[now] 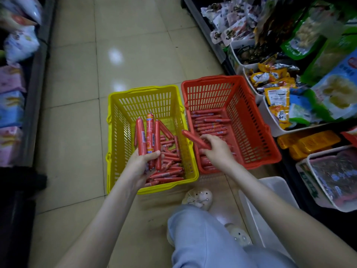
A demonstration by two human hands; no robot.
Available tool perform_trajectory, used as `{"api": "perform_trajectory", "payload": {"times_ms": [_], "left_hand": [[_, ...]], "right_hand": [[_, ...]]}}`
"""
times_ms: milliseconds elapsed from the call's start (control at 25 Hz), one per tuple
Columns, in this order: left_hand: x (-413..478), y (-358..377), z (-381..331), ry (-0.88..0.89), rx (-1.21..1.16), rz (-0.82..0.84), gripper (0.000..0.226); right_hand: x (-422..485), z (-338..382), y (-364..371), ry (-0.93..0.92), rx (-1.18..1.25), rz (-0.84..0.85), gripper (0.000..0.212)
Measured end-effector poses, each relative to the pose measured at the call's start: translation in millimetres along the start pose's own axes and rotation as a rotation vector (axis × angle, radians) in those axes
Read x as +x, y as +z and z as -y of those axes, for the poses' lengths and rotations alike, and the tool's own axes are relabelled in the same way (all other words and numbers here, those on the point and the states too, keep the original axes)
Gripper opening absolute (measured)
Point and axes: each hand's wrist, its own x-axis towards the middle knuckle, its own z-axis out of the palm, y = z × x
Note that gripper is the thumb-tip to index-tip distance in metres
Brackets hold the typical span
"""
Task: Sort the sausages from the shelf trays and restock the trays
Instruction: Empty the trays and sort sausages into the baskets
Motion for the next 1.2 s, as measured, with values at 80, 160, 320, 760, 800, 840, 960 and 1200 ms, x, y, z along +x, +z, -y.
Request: {"api": "perform_trajectory", "payload": {"times_ms": [80, 160, 320, 760, 800, 840, 960, 1200], "left_hand": [[5.9, -1.5, 0.9, -0.017, -0.006, 0.003, 0.029], [11.3, 2.3, 3.0, -0.029, -0.011, 0.052, 0.03], [20.4, 25.3, 9.0, -0.026, 0.028, 0.161, 0.026], [24.5, 35.9, 15.9, -0.018, 0.039, 0.237, 0.034], [22.8, 33.4, 15.4, -0.012, 0.059, 0.228, 0.031], [21.7, 29.2, 14.4, -0.007, 0.078, 0.205, 0.029], [21.3, 8.1, 7.3, -0.011, -0.005, 0.079, 0.024], [17.4, -26.3, -7.0, 0.003, -0.106, 0.048, 0.02]], "right_hand": [[20.0, -14.7, -1.1, -0.089, -0.237, -0.119, 0.049], [43.6, -32.1, -11.9, -0.119, -0.452, -0.226, 0.052], [76.1, -22.4, -16.7, -0.085, -0.419, -0.113, 0.056], [22.5, 46.0, 38.3, 0.151, 1.128, 0.404, 0.021], [21.5, 47.4, 40.8, 0.143, 1.094, 0.4, 0.019], [21.1, 49.0, 43.2, 0.155, 1.074, 0.366, 0.015], [28.5, 48.5, 54.2, 0.151, 0.863, 0.213, 0.011], [28.8, 52.5, 83.2, 0.065, 0.472, 0.306, 0.047]]}}
